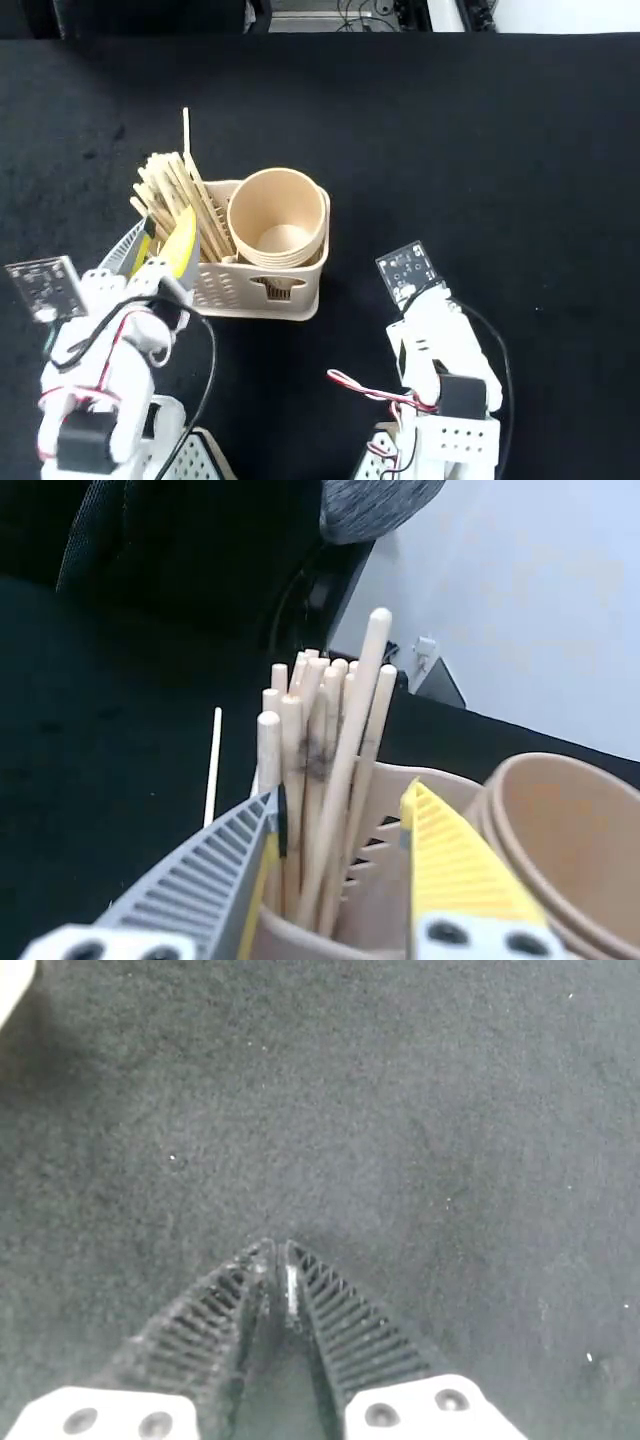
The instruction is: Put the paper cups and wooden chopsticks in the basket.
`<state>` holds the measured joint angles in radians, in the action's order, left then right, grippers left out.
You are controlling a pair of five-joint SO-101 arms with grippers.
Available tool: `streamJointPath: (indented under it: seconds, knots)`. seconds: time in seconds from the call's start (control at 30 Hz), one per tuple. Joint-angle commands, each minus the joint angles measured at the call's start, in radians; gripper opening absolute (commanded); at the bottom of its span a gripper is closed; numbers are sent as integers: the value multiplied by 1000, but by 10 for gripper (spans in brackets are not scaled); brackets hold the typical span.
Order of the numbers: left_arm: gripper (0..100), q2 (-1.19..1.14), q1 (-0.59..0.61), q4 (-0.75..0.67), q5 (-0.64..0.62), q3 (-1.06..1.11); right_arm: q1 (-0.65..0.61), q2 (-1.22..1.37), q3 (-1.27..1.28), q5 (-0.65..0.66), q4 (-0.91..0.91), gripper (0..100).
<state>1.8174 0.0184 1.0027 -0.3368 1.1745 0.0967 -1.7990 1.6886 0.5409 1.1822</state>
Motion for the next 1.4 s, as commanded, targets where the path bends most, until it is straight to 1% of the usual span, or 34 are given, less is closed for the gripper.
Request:
streamJointPath:
  seconds: [0.0, 0.13, 0.23, 0.37, 0.5, 0.63, 0.73, 0.9, 1.07, 1.2, 1.27, 1.37]
  knots:
    - [206, 6, 7, 81, -12, -159, -9, -70, -2, 8, -5, 13]
    - [202, 8, 10, 140, -3, -259, -9, -70, -2, 8, -5, 13]
    - [202, 9, 35, 224, -2, -346, -8, -70, -2, 8, -5, 13]
    - [202, 9, 140, 361, -2, -458, -8, -70, -2, 8, -5, 13]
    - [202, 9, 278, 473, -2, -541, -8, -70, -2, 8, -5, 13]
    - [202, 9, 395, 560, -2, -555, -8, -70, -2, 8, -5, 13]
    - [202, 8, 433, 621, -2, -553, -8, -70, -2, 8, -5, 13]
    - [202, 8, 437, 647, 5, -530, -8, -70, -2, 8, -5, 13]
    - [202, 8, 437, 635, 161, -397, -8, -70, -2, 8, -5, 13]
    - [202, 8, 438, 546, 264, -289, -8, -70, -2, 8, -5, 13]
    - [202, 8, 438, 493, 288, -228, -8, -70, -2, 8, -5, 13]
    - [202, 8, 438, 400, 293, -93, -8, -70, -2, 8, -5, 13]
